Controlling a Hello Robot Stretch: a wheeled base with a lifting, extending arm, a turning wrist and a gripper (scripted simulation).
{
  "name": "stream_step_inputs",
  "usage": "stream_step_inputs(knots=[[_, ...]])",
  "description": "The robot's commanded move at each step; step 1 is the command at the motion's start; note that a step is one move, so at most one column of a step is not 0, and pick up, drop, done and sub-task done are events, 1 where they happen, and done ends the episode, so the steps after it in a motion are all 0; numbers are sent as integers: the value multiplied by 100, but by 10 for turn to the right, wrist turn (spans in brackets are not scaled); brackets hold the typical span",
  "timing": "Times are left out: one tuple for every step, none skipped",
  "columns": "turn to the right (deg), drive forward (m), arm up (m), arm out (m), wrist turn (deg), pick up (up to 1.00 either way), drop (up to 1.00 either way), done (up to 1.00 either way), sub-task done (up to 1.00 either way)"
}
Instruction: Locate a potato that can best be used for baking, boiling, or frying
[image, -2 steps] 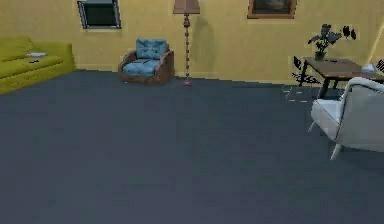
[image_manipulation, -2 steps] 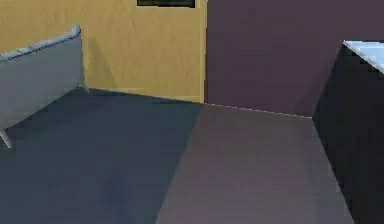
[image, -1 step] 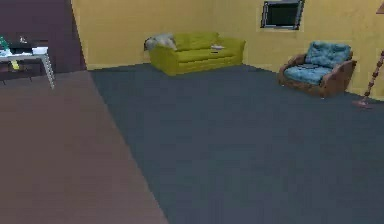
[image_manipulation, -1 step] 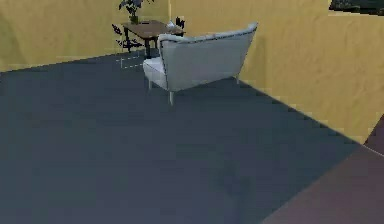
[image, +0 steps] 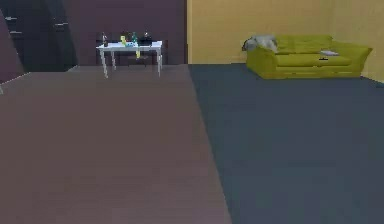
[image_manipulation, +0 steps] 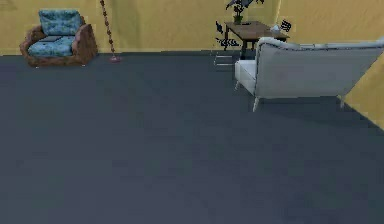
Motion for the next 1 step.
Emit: stream_step_inputs(knots=[[0, 100, 0, 0, 0, 0, 0, 0, 0]])
